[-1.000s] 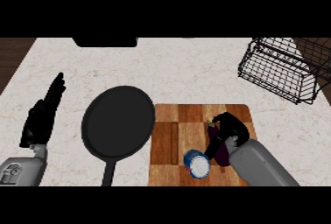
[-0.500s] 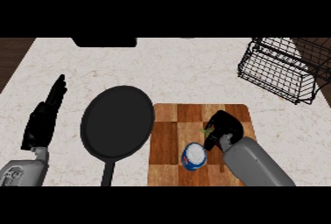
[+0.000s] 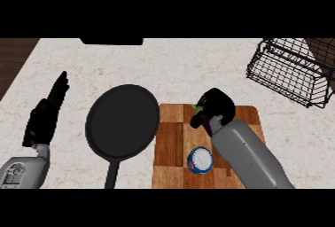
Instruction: Pick the eggplant from the cutting board and place it in the tiered basket
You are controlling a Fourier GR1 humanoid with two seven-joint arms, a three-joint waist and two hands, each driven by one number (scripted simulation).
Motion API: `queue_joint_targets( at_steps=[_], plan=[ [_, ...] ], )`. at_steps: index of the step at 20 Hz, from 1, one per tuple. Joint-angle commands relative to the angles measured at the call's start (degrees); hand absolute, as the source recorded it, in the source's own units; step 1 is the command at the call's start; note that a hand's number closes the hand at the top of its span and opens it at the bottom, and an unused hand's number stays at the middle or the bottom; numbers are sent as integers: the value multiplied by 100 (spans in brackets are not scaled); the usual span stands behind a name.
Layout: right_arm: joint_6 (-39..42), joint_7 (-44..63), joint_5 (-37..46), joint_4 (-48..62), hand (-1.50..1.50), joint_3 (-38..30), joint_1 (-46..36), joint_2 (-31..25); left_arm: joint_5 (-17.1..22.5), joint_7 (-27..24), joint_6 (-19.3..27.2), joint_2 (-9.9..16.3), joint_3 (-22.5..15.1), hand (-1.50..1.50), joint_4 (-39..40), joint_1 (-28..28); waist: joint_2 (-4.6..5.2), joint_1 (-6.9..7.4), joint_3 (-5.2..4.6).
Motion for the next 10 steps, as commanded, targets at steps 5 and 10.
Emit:
queue_joint_targets(
  at_steps=[5, 10],
  plan=[
    [-2214, -47, 1250, 1126, 150, -882, -1746, 66, 1, 87, -156, -31, -136, 0, -7, -216, 112, 289, 10],
    [-2848, 180, 2275, 1695, 150, -1037, -2727, -239, -123, 40, -36, -131, -237, 0, -151, 36, 41, 233, 0]
  ],
)
